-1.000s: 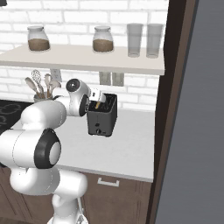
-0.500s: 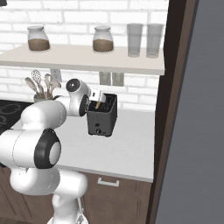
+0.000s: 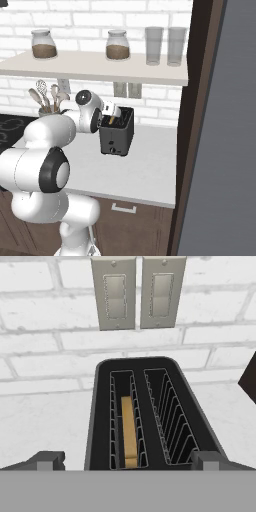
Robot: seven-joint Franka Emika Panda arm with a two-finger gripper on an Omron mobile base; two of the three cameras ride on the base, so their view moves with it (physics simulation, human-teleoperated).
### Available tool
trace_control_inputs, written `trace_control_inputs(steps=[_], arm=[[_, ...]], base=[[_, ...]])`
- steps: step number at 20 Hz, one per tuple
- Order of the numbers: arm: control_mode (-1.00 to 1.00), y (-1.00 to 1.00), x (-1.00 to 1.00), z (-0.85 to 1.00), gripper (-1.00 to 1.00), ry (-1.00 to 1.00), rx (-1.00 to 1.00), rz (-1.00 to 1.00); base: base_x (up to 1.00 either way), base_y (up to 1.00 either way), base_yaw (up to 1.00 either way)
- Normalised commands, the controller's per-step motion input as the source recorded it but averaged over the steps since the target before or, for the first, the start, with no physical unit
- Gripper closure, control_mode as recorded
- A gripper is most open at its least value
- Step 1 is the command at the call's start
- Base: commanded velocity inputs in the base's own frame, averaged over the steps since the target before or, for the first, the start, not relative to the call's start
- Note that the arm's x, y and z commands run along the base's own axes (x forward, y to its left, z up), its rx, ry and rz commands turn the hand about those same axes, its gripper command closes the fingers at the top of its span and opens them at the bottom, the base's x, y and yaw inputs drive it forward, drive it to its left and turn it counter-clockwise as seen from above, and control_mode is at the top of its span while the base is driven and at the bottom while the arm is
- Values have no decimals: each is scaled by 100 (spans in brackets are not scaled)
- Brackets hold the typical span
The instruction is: Start the toaster. Once the lever pops up, take the bread to the plate on the dining counter.
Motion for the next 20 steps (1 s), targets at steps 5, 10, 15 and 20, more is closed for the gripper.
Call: trace_control_inputs(steps=[5,10,15,20], arm=[[-100,0,0,0,-100,0,0,0],[-100,0,0,0,-100,0,0,0],[-100,0,0,0,-100,0,0,0],[-100,0,0,0,-100,0,0,0]], base=[[0,0,0],[0,0,0],[0,0,0],[0,0,0]])
